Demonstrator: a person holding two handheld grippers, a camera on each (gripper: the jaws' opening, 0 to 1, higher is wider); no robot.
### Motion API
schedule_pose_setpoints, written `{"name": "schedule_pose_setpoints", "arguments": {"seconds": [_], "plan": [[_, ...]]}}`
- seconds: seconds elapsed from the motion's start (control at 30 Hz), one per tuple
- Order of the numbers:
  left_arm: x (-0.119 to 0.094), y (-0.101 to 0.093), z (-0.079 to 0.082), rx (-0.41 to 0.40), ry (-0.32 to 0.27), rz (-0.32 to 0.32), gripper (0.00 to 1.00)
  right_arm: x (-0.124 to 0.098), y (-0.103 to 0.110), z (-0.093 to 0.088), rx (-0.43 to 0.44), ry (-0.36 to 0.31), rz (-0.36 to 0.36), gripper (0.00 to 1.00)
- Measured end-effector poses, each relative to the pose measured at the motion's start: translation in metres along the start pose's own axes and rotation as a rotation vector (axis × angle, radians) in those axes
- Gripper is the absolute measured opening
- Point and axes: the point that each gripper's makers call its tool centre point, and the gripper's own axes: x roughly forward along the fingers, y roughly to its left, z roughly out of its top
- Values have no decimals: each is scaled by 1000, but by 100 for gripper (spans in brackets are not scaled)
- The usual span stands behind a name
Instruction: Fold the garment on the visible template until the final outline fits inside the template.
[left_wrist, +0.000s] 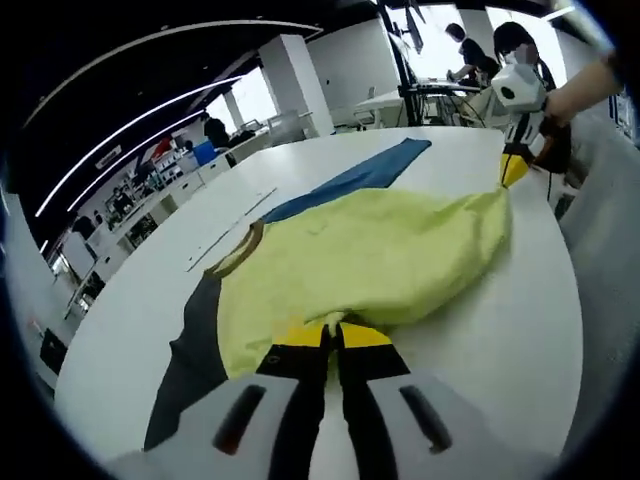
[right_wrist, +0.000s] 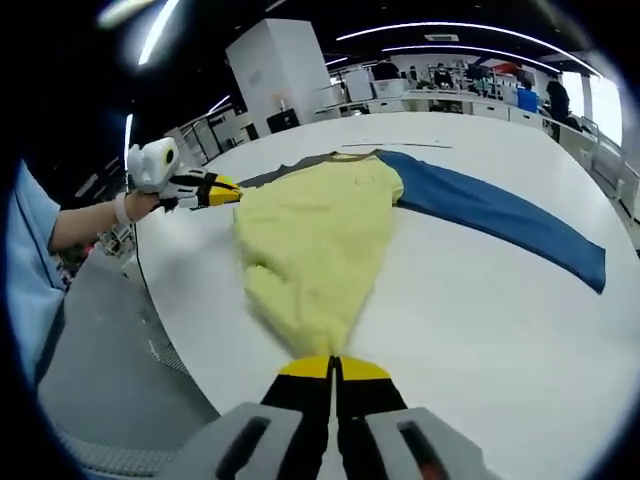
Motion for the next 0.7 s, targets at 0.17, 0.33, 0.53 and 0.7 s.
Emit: {"name": "schedule_pose_setpoints", "arguments": {"seconds": [0.17,0.33,0.53,0.7], "plan": [[2,25,30,-39,-49,-2,0,-2,-5,7,21,-23,-9,0],[15,38,41,-74,-58,-22,0,-3,-11,11,34,-38,-25,0],[43,50,36,-89,-30,-27,0,1,-19,14,60,-49,-41,0],[65,56,25,-69,15,-9,1,5,-21,16,69,-50,-45,0]]}}
